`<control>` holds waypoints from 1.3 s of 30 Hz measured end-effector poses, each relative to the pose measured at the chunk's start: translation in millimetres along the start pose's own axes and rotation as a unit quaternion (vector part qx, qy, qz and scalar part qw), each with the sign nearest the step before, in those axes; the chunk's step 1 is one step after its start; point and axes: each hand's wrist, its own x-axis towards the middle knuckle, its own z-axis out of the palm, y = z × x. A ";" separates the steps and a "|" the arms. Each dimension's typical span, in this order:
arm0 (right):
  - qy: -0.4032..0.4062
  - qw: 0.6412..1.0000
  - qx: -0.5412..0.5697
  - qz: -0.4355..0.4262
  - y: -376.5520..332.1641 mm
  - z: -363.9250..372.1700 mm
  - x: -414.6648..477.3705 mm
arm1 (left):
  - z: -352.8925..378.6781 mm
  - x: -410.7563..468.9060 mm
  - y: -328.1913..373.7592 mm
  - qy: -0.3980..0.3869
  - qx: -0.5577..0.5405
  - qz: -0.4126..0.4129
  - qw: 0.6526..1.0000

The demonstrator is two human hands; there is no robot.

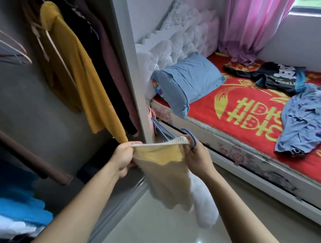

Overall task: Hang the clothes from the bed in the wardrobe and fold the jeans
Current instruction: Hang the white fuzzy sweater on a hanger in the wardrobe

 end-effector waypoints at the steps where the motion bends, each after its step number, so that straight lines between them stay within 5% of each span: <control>1: 0.009 1.000 0.015 0.014 1.1 -4.0 1.3 | 4.8 -0.5 2.4 -0.041 0.004 -0.011 0.999; 4: 0.055 0.995 0.063 0.049 1.4 -12.1 3.0 | 15.0 2.4 9.2 -0.080 0.095 0.039 0.992; 9: 0.075 0.989 0.114 0.055 -4.4 -12.0 -6.9 | 21.6 19.1 29.2 0.031 0.209 0.213 0.954; 13: 0.011 0.996 0.071 0.058 -10.9 -11.0 -20.8 | 19.1 27.4 44.7 0.093 0.264 0.308 0.909; 18: 0.046 0.996 0.054 0.046 -34.8 -25.5 -40.9 | 12.0 34.0 61.7 0.122 0.294 0.314 0.895; 21: 0.087 0.984 0.152 0.036 -56.6 -44.0 -51.5 | 2.5 44.5 67.8 0.114 0.295 0.302 0.900; 27: -0.053 0.965 0.244 0.080 -92.5 -63.3 -79.2 | -25.0 57.3 78.5 0.112 0.325 0.335 0.877; 34: -0.084 0.965 0.220 0.119 -105.6 -30.2 -63.3 | -37.6 51.6 88.6 0.135 0.370 0.385 0.835; 39: -0.029 0.992 0.099 0.077 -105.6 -20.0 -62.1 | -41.0 41.7 94.9 0.125 0.434 0.403 0.796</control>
